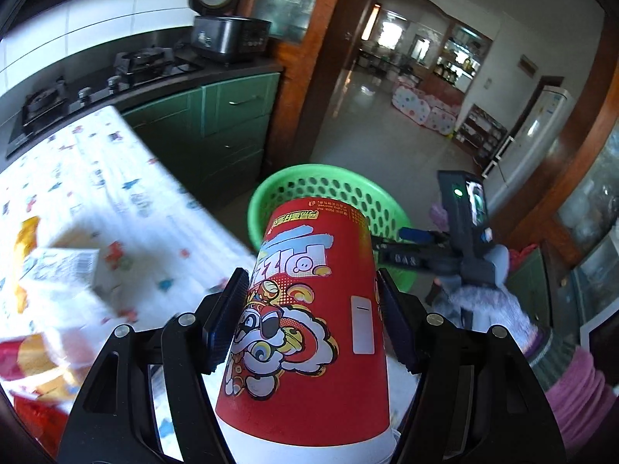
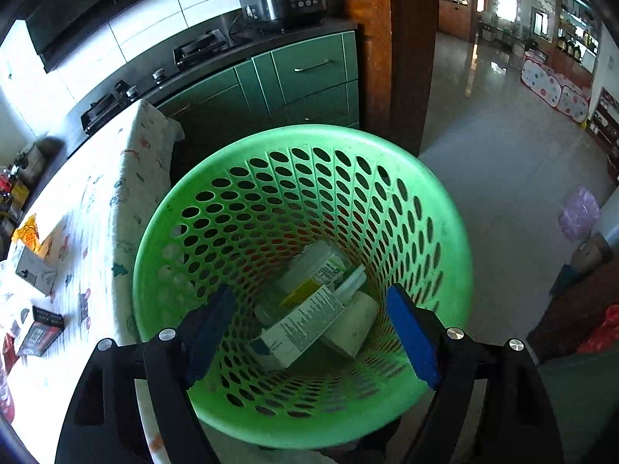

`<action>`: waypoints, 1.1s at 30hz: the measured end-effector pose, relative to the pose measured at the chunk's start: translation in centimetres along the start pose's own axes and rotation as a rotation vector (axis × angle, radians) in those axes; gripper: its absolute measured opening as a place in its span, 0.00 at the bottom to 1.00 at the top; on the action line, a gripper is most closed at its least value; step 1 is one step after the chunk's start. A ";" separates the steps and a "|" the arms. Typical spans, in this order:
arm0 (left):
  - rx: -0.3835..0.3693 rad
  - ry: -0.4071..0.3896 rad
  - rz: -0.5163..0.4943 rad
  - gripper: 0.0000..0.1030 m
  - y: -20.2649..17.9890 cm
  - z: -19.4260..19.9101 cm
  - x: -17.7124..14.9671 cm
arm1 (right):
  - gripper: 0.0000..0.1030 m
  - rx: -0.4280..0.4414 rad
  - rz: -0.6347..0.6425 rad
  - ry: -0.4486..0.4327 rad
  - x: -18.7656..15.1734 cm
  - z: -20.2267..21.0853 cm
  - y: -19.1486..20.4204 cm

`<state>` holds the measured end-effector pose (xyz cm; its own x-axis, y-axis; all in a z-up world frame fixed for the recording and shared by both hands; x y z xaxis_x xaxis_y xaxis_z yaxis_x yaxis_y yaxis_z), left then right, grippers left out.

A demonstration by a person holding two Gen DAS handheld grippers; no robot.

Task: Collect trash
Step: 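Carry both items over the green wastebasket and open both grippers to drop them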

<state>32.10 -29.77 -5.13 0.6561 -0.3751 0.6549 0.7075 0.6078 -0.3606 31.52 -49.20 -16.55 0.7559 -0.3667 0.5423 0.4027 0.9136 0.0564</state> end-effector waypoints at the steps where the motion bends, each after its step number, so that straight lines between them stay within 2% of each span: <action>1: -0.007 0.007 -0.005 0.63 -0.4 -0.8 0.3 | 0.76 0.004 0.001 -0.009 -0.1 0.4 -0.2; 8: -0.030 0.046 0.005 0.63 -1.8 -6.0 1.9 | 0.80 0.012 0.003 -0.074 -1.2 3.3 -1.9; 13: -0.019 0.072 0.032 0.63 -1.5 -9.3 2.4 | 0.81 0.004 0.012 -0.109 -1.9 4.7 -3.0; 19: 0.020 0.098 0.041 0.64 -1.0 -12.2 2.3 | 0.82 0.009 0.010 -0.105 -3.1 4.6 -3.6; 27: 0.071 0.106 0.017 0.65 -0.2 -13.4 2.2 | 0.83 -0.007 0.021 -0.089 -4.1 3.7 -4.1; 29: 0.068 0.105 0.016 0.70 -0.2 -13.5 2.3 | 0.83 -0.007 0.019 -0.090 -4.2 3.7 -4.2; 33: 0.077 0.091 0.001 0.72 -0.5 -12.7 2.2 | 0.83 -0.005 0.019 -0.092 -4.4 4.1 -4.0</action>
<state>36.53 -39.83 -11.92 0.6807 -0.4341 0.5901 0.6866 0.6589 -0.3073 24.45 -50.47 -15.74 0.7127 -0.3316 0.6181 0.3915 0.9192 0.0417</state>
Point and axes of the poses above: each gripper's, at about its wrist camera, not at the fingertips, and z roughly against the way its jaws point, y to its left, x to its top, the point moved 10 cm from there along -z, roughly the way its jaws point, and after that the axes turned 8 degrees about -x, right-handed, at the moved point
